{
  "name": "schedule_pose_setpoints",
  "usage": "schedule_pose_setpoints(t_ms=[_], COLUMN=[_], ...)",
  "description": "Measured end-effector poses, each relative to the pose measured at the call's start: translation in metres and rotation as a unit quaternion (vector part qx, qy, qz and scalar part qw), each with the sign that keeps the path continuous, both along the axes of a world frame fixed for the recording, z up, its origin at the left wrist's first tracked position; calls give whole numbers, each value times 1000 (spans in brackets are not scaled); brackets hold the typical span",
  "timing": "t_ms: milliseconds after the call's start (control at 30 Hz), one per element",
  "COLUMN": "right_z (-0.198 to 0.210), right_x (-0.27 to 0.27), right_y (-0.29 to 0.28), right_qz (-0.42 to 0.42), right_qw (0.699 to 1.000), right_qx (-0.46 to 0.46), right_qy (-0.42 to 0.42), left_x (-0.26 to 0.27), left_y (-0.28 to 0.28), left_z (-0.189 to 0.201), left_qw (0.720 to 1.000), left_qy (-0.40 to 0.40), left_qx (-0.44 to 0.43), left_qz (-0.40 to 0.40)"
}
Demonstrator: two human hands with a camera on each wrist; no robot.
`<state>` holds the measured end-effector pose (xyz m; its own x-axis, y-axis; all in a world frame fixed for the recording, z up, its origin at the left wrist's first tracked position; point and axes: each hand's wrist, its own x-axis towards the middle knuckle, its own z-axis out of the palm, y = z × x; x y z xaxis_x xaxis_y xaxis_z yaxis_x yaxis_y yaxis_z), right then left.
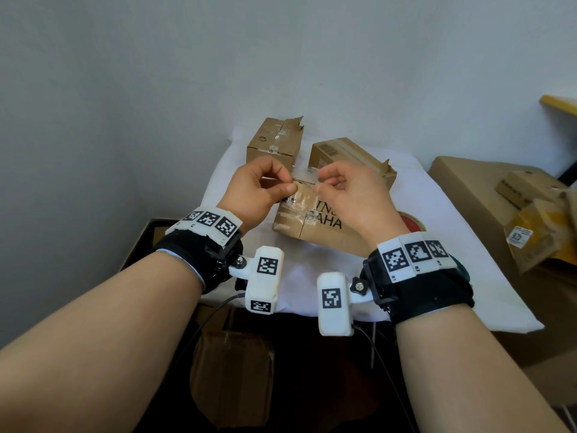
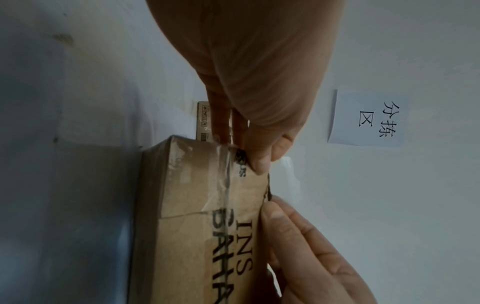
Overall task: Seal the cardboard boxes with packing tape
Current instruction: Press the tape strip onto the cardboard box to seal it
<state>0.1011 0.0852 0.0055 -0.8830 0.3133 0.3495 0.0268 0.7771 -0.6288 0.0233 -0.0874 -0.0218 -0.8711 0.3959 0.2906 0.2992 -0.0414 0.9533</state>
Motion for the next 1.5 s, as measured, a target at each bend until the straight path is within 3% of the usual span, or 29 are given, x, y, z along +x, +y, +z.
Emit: schedule_pose_setpoints(t_ms=[467, 733, 1200, 1333, 1500], right_z=[1, 1, -1, 0, -1], right_x=[-5, -6, -7, -8, -9], right_y=[-1, -2, -3, -1, 0], right_qz=[-23, -24, -14, -12, -20], right_qw=[1000, 999, 1000, 1000, 1000], right_qx=[-6, -14, -7, -7, -15], right_qy=[-11, -20, -7, -5, 5], left_x=[0, -3, 5, 2, 3], left_y=[1, -3, -3, -1, -1], left_z=[-3, 2, 2, 2, 1], left_qw=[987, 963, 956, 966, 986], left_qy=[119, 185, 199, 183, 106], left_qx=[-96, -195, -216, -178, -117], left_qz=[42, 24, 8, 23, 54])
